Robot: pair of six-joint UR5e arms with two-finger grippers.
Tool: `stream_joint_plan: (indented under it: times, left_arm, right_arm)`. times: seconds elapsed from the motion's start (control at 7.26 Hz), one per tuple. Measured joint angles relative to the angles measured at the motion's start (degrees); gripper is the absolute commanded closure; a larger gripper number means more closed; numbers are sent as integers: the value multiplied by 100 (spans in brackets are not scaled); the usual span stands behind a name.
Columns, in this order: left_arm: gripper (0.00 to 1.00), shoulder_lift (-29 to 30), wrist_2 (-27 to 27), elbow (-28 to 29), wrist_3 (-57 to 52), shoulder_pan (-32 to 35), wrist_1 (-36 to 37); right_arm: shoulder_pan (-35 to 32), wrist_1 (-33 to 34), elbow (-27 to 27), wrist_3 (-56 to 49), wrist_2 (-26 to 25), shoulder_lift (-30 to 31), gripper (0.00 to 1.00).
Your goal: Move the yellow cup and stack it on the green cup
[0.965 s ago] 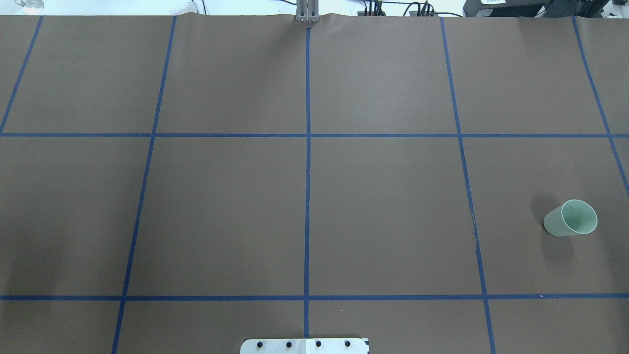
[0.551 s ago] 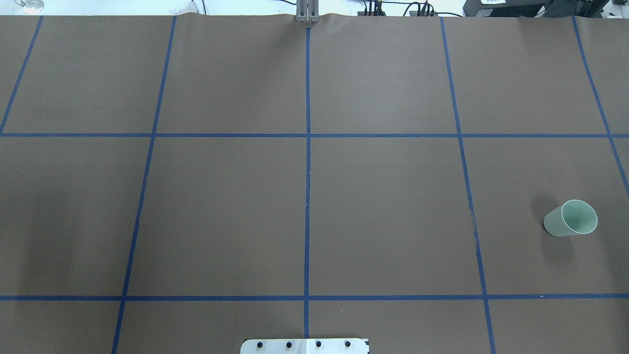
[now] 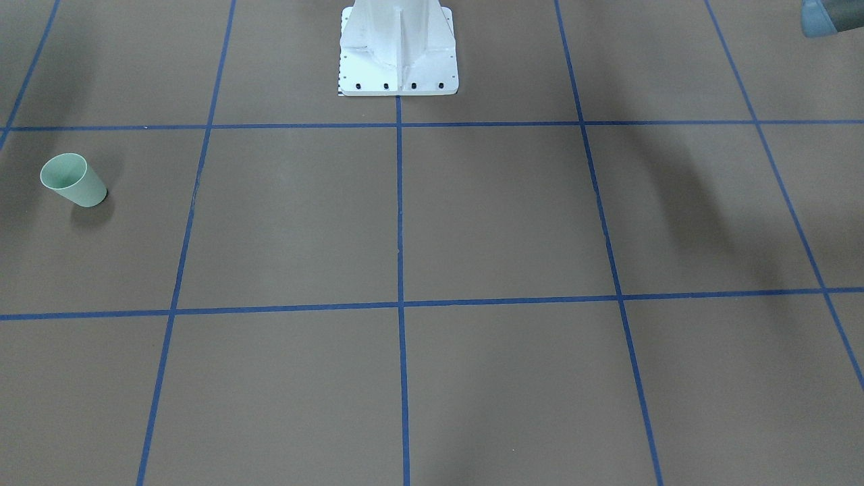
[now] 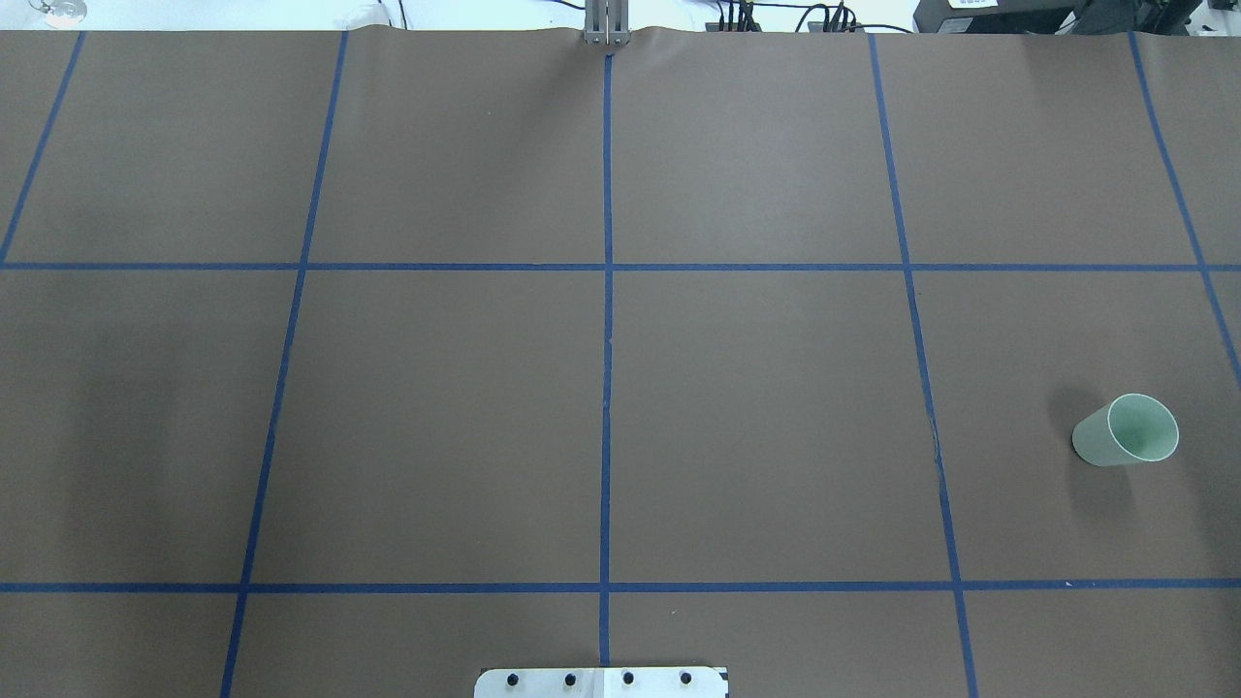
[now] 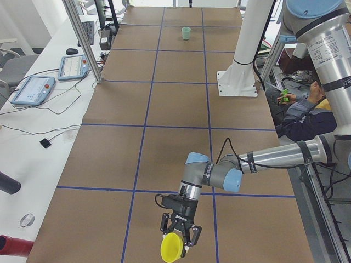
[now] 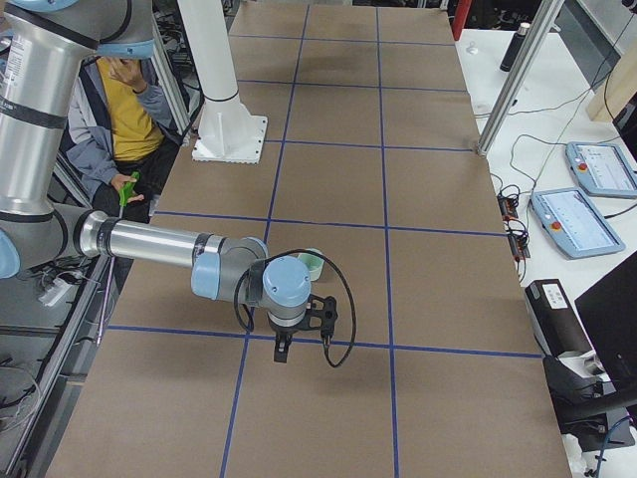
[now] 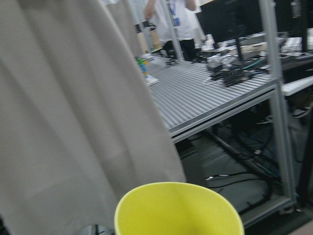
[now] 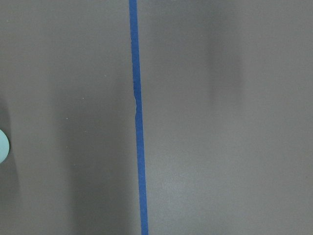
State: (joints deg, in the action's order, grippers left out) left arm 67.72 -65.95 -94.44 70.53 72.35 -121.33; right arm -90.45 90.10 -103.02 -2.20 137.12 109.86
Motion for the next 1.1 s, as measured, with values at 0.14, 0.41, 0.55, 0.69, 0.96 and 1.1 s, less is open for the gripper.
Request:
stream_joint_plan:
  times: [0.14, 0.41, 0.55, 0.69, 0.96, 1.1]
  left_arm:
    - [77, 255, -80, 48, -645, 103, -552]
    - [79, 757, -343, 84, -1069, 151, -1288]
    - [86, 959, -393, 95, -1130, 153, -1784]
    - [91, 1197, -414, 76, -1258, 154, -2227]
    - [92, 1954, -761, -3, -2146, 123, -2730]
    - [93, 2355, -1181, -13, -2541, 81, -2912]
  right_arm:
    - [-4, -10, -16, 0, 0, -2, 0]
    - [-7, -324, -29, 2, -4, -1, 0]
    - [-7, -564, -26, 6, -1, 4, 0]
    - [-6, -754, -25, 8, 12, 3, 0]
    - [-2, -1226, -20, 21, 41, -17, 0]
    - [-3, -1545, -20, 24, 44, -30, 0]
